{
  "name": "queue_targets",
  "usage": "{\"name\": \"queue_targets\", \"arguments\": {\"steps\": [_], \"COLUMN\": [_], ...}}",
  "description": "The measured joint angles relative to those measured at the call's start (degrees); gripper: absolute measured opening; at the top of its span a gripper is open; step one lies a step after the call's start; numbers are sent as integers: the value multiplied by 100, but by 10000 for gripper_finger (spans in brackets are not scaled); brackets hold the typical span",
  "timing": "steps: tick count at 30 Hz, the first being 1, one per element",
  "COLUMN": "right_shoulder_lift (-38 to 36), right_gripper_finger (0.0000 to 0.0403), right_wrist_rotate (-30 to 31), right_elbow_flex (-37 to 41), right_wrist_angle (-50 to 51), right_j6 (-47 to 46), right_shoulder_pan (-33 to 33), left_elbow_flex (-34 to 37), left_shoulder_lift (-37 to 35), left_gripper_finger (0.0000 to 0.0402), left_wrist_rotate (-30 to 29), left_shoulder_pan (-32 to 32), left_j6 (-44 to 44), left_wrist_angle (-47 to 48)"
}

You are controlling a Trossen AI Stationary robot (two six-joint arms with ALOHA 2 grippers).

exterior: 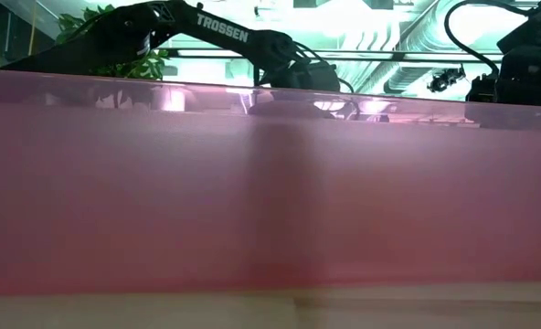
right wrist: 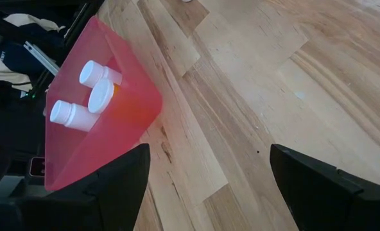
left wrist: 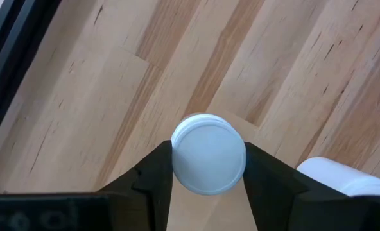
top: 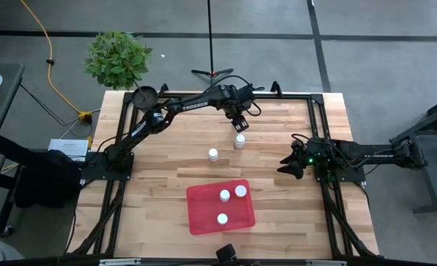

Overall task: Pick and place pill bottles into a basket
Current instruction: Put the white pill bottle into the red bin

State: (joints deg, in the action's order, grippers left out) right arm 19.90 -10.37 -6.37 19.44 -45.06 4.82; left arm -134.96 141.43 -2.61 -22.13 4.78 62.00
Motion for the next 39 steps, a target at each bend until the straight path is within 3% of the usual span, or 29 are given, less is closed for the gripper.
{"name": "queue_targets", "arguments": {"steps": [22, 39], "right_shoulder_lift": [2, 0], "right_gripper_finger": [312, 312], "right_wrist_rotate": [11, 35], "right_elbow_flex": [0, 0], "right_wrist_angle": [2, 6], "right_j6": [4, 9], "right_shoulder_pan": [1, 0], "left_elbow_flex": [-2, -4], "left_shoulder_lift": [-50, -733], "left_gripper_finger": [190, 190], "left_wrist_rotate": [-99, -354], "left_shoulder_pan": [0, -205], "left_j6": [-191, -298], "left_wrist_angle": [-247, 5]}}
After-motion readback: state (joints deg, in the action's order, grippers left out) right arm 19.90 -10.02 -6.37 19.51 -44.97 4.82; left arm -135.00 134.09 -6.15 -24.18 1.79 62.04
